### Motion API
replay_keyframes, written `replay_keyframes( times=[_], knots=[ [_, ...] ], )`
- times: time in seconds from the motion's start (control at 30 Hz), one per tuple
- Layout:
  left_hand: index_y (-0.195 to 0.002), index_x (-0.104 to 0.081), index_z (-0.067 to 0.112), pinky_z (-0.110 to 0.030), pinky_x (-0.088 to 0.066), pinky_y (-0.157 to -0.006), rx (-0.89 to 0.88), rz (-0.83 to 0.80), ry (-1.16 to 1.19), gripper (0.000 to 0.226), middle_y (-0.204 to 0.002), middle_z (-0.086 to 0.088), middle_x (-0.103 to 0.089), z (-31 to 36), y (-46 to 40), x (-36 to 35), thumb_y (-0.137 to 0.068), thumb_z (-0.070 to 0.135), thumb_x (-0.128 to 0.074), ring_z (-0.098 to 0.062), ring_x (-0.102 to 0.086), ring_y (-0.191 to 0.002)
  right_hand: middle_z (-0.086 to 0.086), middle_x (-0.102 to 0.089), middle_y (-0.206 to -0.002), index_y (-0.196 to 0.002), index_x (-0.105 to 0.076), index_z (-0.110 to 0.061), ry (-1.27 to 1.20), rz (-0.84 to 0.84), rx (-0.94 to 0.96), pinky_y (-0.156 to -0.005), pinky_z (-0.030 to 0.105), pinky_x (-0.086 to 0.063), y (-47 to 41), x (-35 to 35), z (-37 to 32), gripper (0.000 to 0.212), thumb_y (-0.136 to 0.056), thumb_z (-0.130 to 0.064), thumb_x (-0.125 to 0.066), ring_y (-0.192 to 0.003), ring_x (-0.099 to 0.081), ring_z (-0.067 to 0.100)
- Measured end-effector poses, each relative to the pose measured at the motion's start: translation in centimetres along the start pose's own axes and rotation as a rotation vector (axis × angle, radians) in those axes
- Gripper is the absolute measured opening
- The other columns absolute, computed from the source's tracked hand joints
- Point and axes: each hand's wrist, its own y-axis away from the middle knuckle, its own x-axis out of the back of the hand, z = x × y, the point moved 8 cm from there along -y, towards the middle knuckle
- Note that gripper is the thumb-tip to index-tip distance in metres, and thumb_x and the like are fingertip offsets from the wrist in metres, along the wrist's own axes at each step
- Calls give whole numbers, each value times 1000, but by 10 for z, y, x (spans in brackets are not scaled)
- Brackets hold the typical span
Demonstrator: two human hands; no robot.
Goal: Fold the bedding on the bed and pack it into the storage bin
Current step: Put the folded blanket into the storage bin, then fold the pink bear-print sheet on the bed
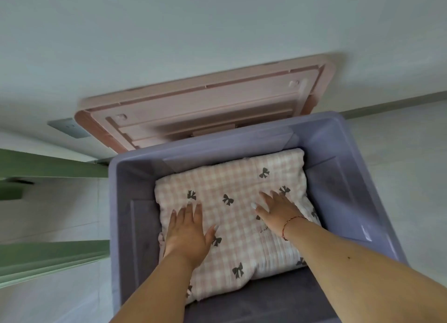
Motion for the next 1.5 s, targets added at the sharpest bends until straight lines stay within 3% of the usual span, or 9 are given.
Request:
replay_keyframes(
  times=[0.1,0.2,0.4,0.6,0.77,0.87,0.97,1.23,1.5],
  knots=[
    [-154,-7,13,-35,-20,-118,-11,-50,-11,90,-147,-7,-39,13,25,42,-84,66,13,-23,-37,-135,2,-23,-156,-151,-17,-24,-105,36,13,-110,39,-33,39,30,-11,71,-93,-64,-22,-142,-23,21],
    [-151,-18,14,-33,-46,-90,-15,-50,3,65,-126,-5,-57,25,49,95,-100,55,-14,-22,-56,-110,4,-43,-143,-146,-32,-18,-163,88,12,-87,31,-48,77,69,-21,68,-94,-61,-27,-124,-47,20],
    [-138,-34,15,-36,-50,-70,51,-27,162,54,-112,-5,-65,42,96,195,-100,53,-22,-24,-64,-92,1,-55,-79,-91,-50,-15,-245,141,13,-53,27,-34,157,153,-35,45,-99,-50,-24,-64,-51,13],
    [-145,-29,15,-34,-49,-65,21,11,203,58,-89,0,-64,78,145,295,-101,52,-22,-20,-60,-72,1,-42,-61,-67,-36,-20,-419,190,-9,-54,28,-35,234,234,-31,52,-98,-57,-18,-53,-41,16],
    [-142,-31,13,-30,-45,-52,-13,60,257,57,-78,0,-60,122,179,372,-101,51,-24,-18,-58,-61,12,-63,-106,-125,-56,-6,-755,239,16,-82,34,-45,296,301,-7,69,-97,-58,-22,-94,-57,26],
    [-141,-35,15,-37,-52,-72,-70,127,234,48,-106,-9,-66,156,195,420,-103,45,-28,-25,-64,-87,25,-60,-95,-121,-58,-1,-1039,237,43,-84,34,-48,339,338,9,69,-96,-58,-28,-82,-53,25],
    [-132,-43,16,-39,-50,-85,-101,198,303,47,-113,-10,-65,190,211,466,-102,48,-28,-29,-61,-101,27,-60,-120,-119,-58,-1,-1122,279,78,-102,45,-44,383,374,36,69,-97,-58,-25,-106,-61,36],
    [-133,-45,20,-31,-42,-79,-287,263,373,49,-82,7,-64,285,251,553,-100,52,-28,-16,-58,-86,15,-67,-100,-115,-61,-4,-1359,443,40,-88,34,-53,477,420,122,68,-96,-60,-27,-104,-65,28],
    [-128,-49,23,-40,-52,-89,-588,318,289,55,-96,0,-69,400,302,600,-96,61,-25,-19,-66,-90,13,-67,-95,-108,-63,-6,-1533,741,-29,-96,41,-50,594,415,211,68,-94,-63,-29,-92,-65,26]
  ],
)
